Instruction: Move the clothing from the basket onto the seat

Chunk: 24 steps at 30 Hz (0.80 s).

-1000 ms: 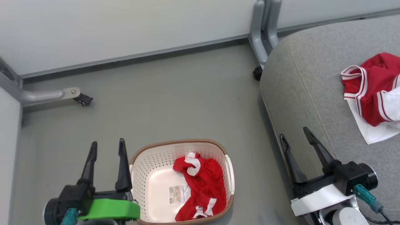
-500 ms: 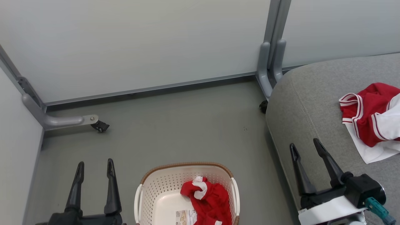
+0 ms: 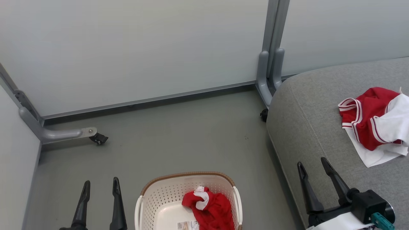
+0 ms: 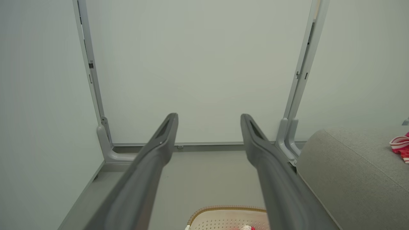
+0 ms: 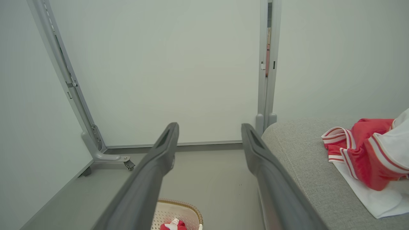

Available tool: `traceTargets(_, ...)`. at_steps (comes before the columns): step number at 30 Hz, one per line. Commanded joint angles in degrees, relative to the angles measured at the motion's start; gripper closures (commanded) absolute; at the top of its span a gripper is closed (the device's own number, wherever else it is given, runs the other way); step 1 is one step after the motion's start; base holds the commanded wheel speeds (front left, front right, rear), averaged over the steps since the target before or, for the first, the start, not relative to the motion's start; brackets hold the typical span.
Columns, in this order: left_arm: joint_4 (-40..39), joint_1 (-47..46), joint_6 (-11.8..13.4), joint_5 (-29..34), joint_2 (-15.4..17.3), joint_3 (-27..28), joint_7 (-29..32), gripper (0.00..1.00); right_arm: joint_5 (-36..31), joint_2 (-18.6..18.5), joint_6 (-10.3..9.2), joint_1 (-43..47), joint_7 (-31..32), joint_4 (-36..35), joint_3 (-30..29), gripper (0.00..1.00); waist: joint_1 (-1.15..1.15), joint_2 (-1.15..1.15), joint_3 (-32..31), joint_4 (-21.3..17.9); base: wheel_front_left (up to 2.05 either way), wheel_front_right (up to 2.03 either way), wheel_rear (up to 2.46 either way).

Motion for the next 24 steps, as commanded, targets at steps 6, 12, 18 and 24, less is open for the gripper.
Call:
traceTargets(6, 0.2, -0.2, 0.0, -0.4, 0.0, -0.2, 0.0, 0.0, -0.6, 0.0, -0.08, 0.0, -0.1, 0.3, 0.0, 0.0, 0.0, 0.0, 0.3, -0.1, 0.0, 0.0, 0.0)
traceTargets(12, 0.6, -0.2, -0.3, 0.0, 0.0, -0.6, 0.0, 0.0, -0.3, 0.0, -0.08, 0.2, -0.1, 0.5, 0.2, 0.0, 0.0, 0.0, 0.2, -0.1, 0.0, 0.0, 0.0)
traceTargets(18, 0.9, -0.5, -0.2, 0.2, 0.0, -0.7, 0.0, 0.0, -0.6, -0.2, -0.08, 0.2, -0.1, 0.5, 0.5, 0.0, 0.0, 0.0, 0.2, -0.1, 0.0, 0.0, 0.0)
traceTargets(24, 1.2, -0.5, -0.3, 0.2, 0.0, -0.9, 0.0, 0.0, -0.8, -0.5, -0.08, 0.4, -0.1, 0.4, 0.5, 0.0, 0.0, 0.0, 0.3, -0.1, 0.0, 0.0, 0.0)
